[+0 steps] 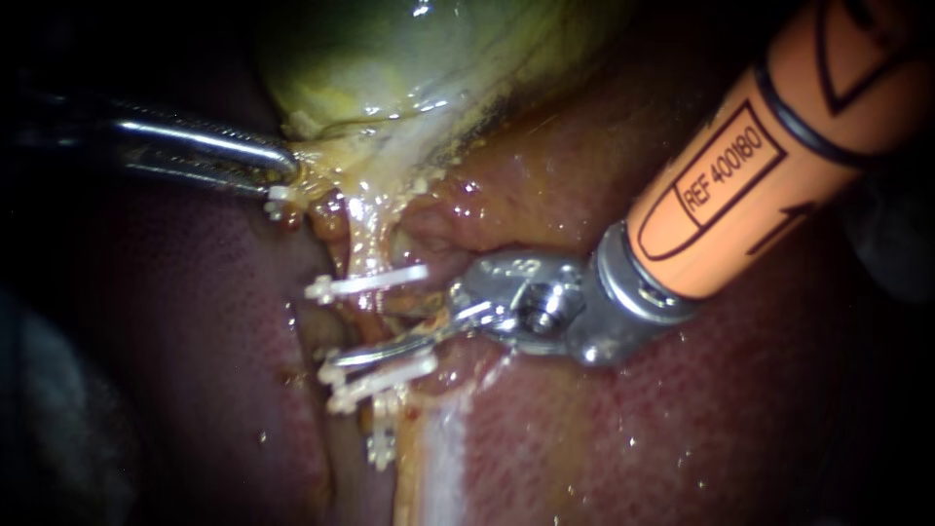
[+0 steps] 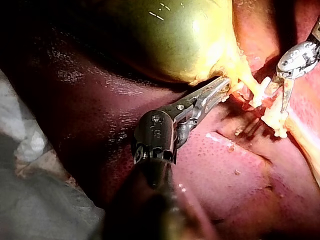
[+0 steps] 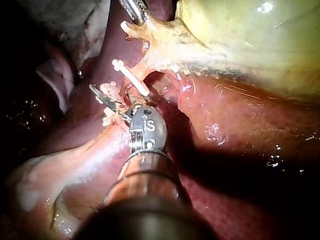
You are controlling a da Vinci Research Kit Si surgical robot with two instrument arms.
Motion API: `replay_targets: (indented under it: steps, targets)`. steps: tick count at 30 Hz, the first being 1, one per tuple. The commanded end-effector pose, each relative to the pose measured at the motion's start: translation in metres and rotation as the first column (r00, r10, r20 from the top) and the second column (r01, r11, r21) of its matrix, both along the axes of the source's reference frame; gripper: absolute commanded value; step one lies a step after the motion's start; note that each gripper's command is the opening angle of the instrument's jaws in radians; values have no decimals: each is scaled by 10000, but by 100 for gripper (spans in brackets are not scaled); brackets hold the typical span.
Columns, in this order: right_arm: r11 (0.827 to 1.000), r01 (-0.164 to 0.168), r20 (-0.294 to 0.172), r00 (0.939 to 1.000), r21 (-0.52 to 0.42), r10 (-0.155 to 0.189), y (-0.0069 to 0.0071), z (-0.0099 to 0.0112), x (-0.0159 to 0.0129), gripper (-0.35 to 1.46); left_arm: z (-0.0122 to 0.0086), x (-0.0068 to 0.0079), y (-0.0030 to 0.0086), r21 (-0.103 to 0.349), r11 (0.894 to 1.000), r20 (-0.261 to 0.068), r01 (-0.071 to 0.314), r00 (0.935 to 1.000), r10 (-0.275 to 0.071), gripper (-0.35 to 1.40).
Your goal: Go to the cutting position right tube
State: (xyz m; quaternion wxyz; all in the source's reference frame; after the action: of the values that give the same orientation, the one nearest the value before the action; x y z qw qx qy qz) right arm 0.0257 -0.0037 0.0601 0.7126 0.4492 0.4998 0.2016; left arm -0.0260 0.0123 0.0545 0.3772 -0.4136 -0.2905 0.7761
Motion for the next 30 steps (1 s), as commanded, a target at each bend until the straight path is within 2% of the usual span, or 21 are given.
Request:
replay_targets:
  steps: [1,11,18,22,30]
  targets:
    - [10000,-57,-2,10000,31,57,-1,1,3,130,0,0,0,1,10000,-5,4,10000,-4,-35]
    - [9989,-468,-168,9988,74,469,-5,13,33,130,-1,-1,0,6,10000,-7,9,10000,-9,-35]
    - [9979,-630,-339,9974,147,634,-4,10,36,130,-1,-1,0,6,10000,-7,9,10000,-9,-35]
    - [9976,-656,-424,9969,213,665,-4,1,35,130,-1,-1,0,6,10000,-6,9,10000,-9,-35]
    - [9953,-705,-806,9939,663,758,-2,-42,31,130,-1,0,0,7,10000,-2,3,10000,-3,-35]
